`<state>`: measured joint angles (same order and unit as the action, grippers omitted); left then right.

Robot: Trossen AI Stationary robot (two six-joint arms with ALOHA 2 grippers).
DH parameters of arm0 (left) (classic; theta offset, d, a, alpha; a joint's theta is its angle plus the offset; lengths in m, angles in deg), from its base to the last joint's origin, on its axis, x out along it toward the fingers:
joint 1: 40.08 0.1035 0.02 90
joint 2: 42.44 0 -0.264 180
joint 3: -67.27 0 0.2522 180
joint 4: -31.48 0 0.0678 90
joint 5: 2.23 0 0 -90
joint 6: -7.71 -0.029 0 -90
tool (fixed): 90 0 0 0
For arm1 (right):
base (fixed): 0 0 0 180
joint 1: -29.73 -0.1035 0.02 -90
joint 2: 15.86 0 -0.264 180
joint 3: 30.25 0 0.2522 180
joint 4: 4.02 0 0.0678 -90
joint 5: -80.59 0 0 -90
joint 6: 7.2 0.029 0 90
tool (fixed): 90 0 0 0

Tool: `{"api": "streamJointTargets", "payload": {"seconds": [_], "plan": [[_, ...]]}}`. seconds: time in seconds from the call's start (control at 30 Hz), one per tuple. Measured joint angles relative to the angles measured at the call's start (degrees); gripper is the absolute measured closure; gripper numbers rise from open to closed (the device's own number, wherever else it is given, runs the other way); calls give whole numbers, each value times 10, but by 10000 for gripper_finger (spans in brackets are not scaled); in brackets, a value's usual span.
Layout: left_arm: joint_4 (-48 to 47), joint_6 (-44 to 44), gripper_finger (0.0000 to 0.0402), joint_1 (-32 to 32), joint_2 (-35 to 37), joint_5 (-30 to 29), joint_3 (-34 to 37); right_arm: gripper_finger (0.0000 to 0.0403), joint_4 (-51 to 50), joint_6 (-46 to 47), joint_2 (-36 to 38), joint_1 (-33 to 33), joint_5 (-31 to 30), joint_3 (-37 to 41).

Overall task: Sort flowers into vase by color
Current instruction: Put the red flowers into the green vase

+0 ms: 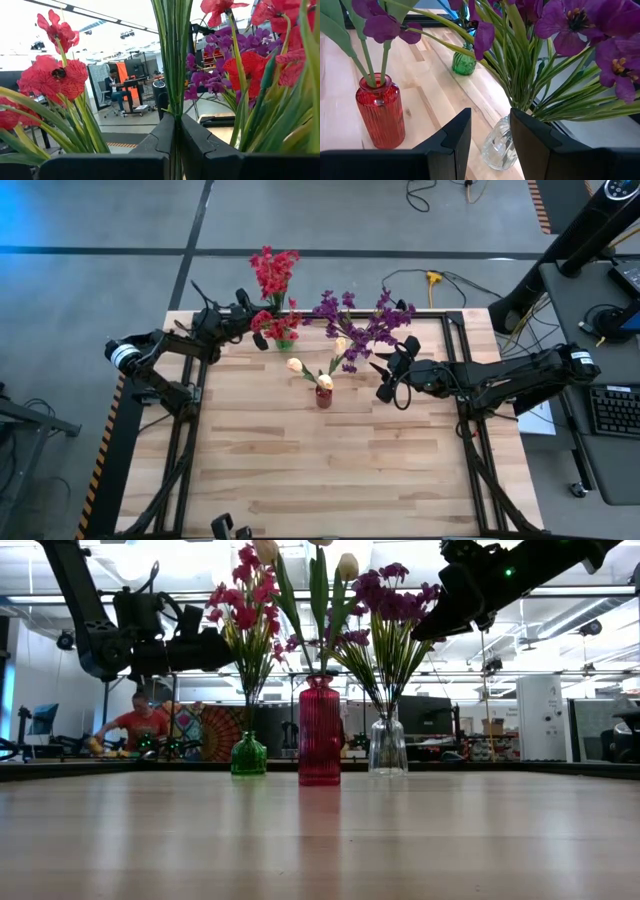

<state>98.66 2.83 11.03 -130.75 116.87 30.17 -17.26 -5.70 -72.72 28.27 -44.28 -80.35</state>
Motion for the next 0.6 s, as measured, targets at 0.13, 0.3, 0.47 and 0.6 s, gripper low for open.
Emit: {"api": "streamJointTargets", "payload": {"seconds": [0.13,0.3,0.47,0.6], "plan": [[3,-6,400,0,-1,0,1,275,0,-1,0,0,0,0],[6,-2,400,-1,-10,0,-4,275,0,-1,0,0,-1,0],[10,8,400,-1,-26,0,-13,275,-2,-1,0,0,-1,0],[20,9,400,-1,-34,0,-14,275,-2,0,0,0,-1,0]]}}
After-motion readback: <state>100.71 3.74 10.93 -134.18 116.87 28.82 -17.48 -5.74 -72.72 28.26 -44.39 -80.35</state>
